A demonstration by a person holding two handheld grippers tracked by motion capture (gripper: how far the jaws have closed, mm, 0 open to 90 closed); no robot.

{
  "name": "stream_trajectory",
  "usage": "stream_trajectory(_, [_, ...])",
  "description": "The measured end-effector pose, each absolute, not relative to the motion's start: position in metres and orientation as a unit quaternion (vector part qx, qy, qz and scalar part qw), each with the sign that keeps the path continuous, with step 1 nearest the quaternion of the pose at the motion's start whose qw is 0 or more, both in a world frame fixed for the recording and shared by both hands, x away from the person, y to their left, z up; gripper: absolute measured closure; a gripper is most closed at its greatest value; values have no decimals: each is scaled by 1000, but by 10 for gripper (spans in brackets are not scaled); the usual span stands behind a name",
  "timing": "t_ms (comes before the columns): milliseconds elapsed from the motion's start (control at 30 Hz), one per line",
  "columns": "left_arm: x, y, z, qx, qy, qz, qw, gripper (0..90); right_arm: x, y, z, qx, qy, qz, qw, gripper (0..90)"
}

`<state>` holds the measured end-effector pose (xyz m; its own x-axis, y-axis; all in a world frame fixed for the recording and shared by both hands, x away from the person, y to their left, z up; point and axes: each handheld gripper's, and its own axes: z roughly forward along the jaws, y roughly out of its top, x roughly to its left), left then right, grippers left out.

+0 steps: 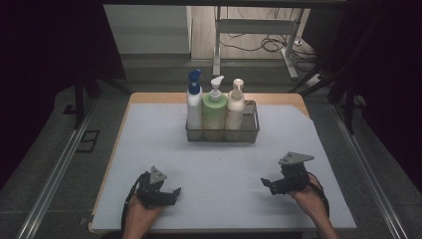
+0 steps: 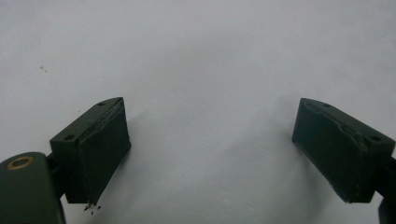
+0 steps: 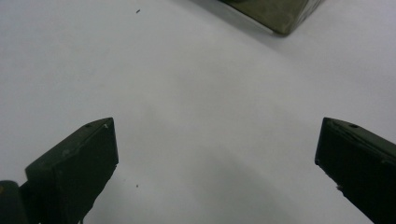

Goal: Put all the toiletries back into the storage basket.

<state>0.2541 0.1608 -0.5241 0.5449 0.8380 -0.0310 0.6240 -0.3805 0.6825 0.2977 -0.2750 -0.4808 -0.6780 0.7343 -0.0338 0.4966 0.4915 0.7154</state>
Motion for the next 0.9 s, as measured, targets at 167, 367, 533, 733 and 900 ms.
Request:
stream_trajectory(167, [254, 161, -524, 815, 449, 162, 330, 107, 291, -280, -489, 370, 846, 346, 165, 0])
stream_trajectory(367, [254, 161, -524, 815, 449, 163, 330, 107, 286, -284, -497, 378, 843, 346, 160, 0])
stream_trajectory(533, [254, 161, -524, 815, 449, 162, 330, 107, 282, -286, -506, 381, 845, 342, 154, 0])
stream_trajectory(733, [254, 161, -524, 814, 449, 162, 330, 107, 279, -286, -514, 384, 847, 336, 152, 0])
stream_trajectory(900, [254, 161, -524, 814, 449, 162, 330, 107, 278, -286, -520, 388, 846, 334, 151, 0])
